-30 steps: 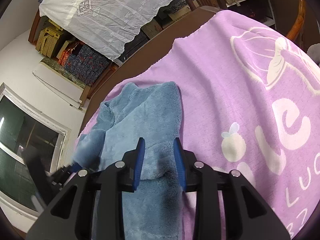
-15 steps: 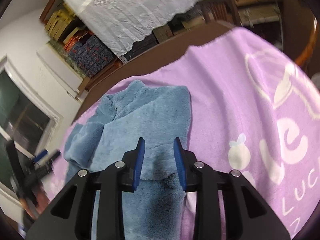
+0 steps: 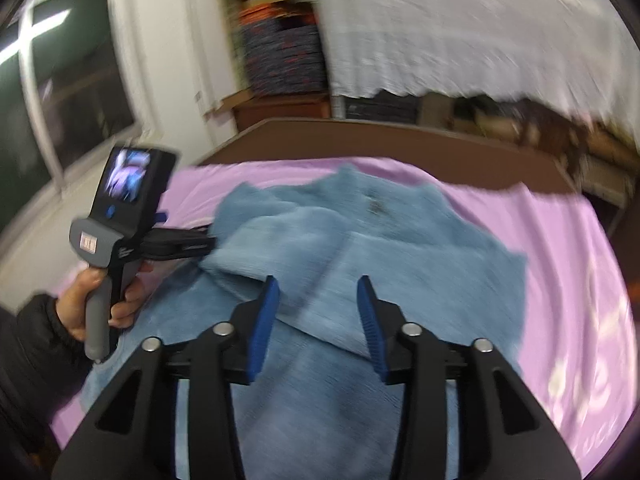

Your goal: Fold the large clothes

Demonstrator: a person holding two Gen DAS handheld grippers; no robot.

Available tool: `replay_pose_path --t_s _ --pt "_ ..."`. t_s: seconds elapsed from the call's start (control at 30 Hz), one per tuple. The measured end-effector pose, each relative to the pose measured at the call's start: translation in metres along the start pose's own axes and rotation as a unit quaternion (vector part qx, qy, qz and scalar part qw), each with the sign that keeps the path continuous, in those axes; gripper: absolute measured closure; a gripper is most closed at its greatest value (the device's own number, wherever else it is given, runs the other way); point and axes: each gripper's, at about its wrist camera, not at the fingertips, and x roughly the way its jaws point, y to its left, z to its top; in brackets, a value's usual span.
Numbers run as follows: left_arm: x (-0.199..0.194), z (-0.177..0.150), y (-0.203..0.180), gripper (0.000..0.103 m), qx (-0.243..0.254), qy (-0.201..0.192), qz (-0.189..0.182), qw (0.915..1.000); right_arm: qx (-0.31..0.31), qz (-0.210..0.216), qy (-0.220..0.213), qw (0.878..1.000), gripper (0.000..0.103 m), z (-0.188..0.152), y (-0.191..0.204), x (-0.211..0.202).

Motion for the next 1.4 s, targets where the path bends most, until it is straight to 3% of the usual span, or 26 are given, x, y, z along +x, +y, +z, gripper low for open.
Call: replay_pose_path --t_s 0.13,0.37,0.53,0.63,0.7,0.77,0.8,0.9,1.0,1.1,1.23,1.4 --pt "0.003 -0.001 0.004 0.017 -0.003 -0.001 -0.014 0.9999 -0.077 -0.043 0.013 0.996 0.054 0.009 0.041 0.027" --pt "0.002 -0.003 0.005 0.014 -0.007 -0.002 -0.016 0.9999 -0.182 -0.112 0.030 0.977 0.053 0.000 0.079 0.057" --pt "0.001 -0.003 0.004 0.014 -0.006 -0.004 -0.013 0.9999 -0.223 -0.148 0.047 0.962 0.053 -0.005 0.086 0.077" --pt "0.001 -0.003 0.004 0.013 -0.006 -0.005 -0.011 0.9999 -0.232 -0.147 0.047 0.960 0.053 -0.007 0.089 0.079" --pt "0.001 -0.003 0.002 0.013 -0.004 -0.008 -0.008 0.9999 -0.233 -0.161 0.049 0.958 0.059 -0.007 0.088 0.083" --pt "0.000 -0.004 0.002 0.012 -0.004 -0.010 -0.005 0.9999 -0.196 -0.151 0.061 0.967 0.086 -0.003 0.076 0.084" --pt "0.000 -0.004 0.002 0.012 -0.004 -0.010 -0.005 0.9999 -0.177 -0.147 0.063 0.971 0.090 -0.001 0.069 0.081" --pt "0.001 -0.003 0.003 0.011 -0.006 -0.009 -0.005 0.9999 -0.062 -0.117 0.049 0.990 0.093 0.008 0.025 0.061" --pt "0.001 -0.002 0.003 0.011 -0.006 -0.010 -0.004 0.9999 0.013 -0.096 0.039 0.994 0.093 0.008 -0.003 0.045" --pt "0.001 -0.003 0.003 0.010 -0.005 -0.011 -0.002 0.9999 0.163 -0.053 0.034 0.985 0.093 -0.010 -0.067 0.024" --pt "0.001 -0.004 0.003 0.010 -0.005 -0.014 0.000 0.9999 0.313 0.019 0.075 0.946 0.079 -0.060 -0.133 0.030" --pt "-0.002 -0.003 0.005 0.010 -0.006 -0.012 -0.004 0.9999 0.340 0.052 0.058 0.937 0.076 -0.077 -0.145 0.022"
